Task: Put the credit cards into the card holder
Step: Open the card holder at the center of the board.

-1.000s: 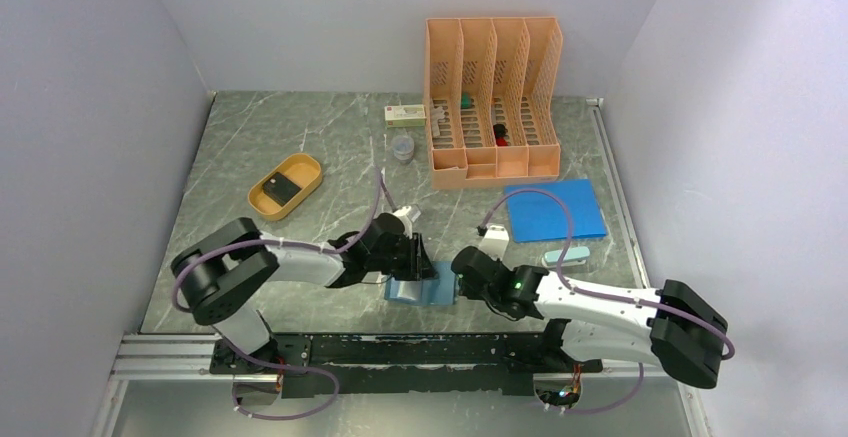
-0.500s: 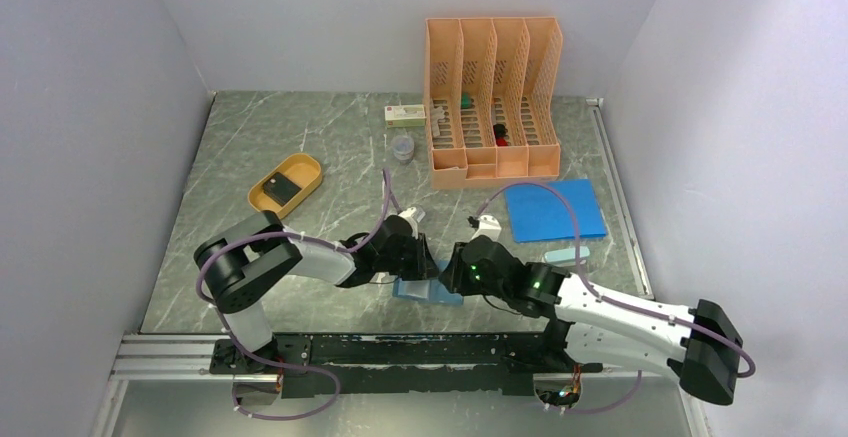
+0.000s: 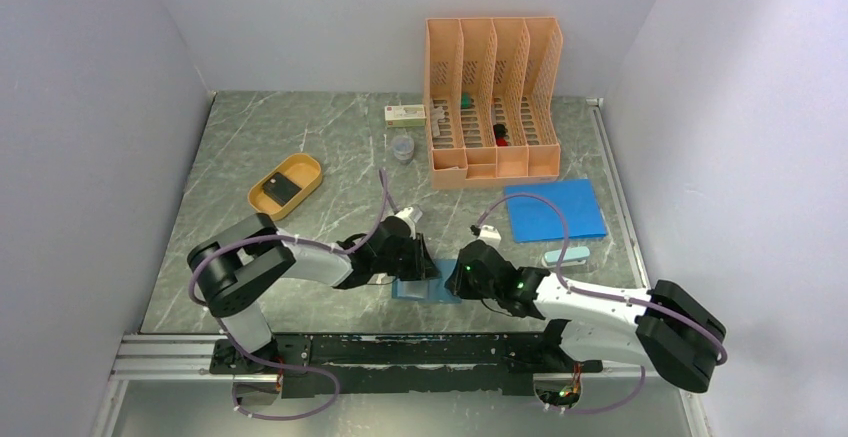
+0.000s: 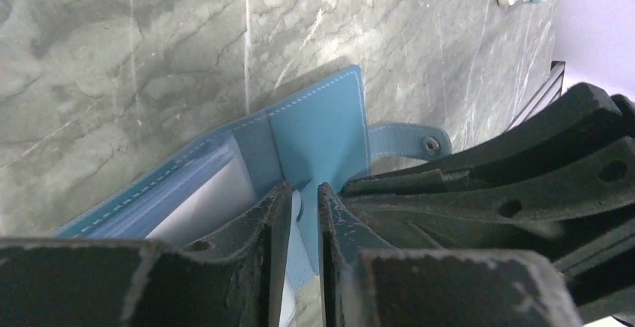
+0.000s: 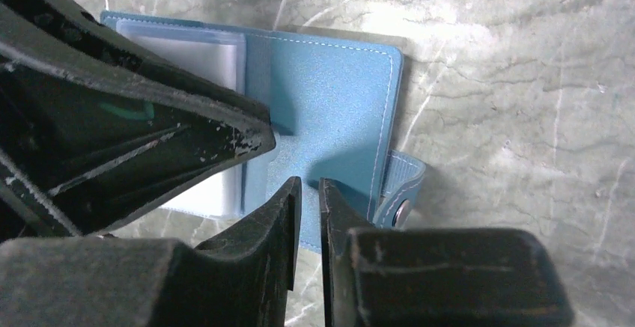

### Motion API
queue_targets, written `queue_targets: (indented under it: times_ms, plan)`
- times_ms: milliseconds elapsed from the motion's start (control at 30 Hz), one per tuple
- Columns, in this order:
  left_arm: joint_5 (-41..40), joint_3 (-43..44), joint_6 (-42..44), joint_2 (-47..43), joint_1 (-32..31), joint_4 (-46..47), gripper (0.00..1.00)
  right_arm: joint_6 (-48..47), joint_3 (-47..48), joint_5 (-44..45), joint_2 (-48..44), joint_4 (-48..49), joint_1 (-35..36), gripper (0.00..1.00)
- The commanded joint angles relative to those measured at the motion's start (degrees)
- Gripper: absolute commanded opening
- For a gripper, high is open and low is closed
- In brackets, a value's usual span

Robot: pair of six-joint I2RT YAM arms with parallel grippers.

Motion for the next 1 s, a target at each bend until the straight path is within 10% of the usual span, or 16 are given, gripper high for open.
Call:
queue_targets:
  times_ms: [0,467,667,967]
  plan:
    - [-2.0,-0.1,1.4,-3.6,-0.4,-2.9,0.27,-1.2,-1.8,-0.7,2.2,4.5,-1.3,0.19]
    - [-7.4,1.3,6.0,-20.7,-0.4,-21.2,0.62,-3.5,-3.5,-1.9,5.4,7.5,-3.4,0.18]
    - [-21.9,-5.8,7.5,-34.1,0.0,-28.5,0.69,-4.4,-3.8,-3.0,5.6,8.9,-3.9,0.18]
    - [-19.6,-8.2,7.7,-30.1,1.9,-26.2,0.68,-5.2,-3.4,-4.1,6.7,9.8,-4.3,0.18]
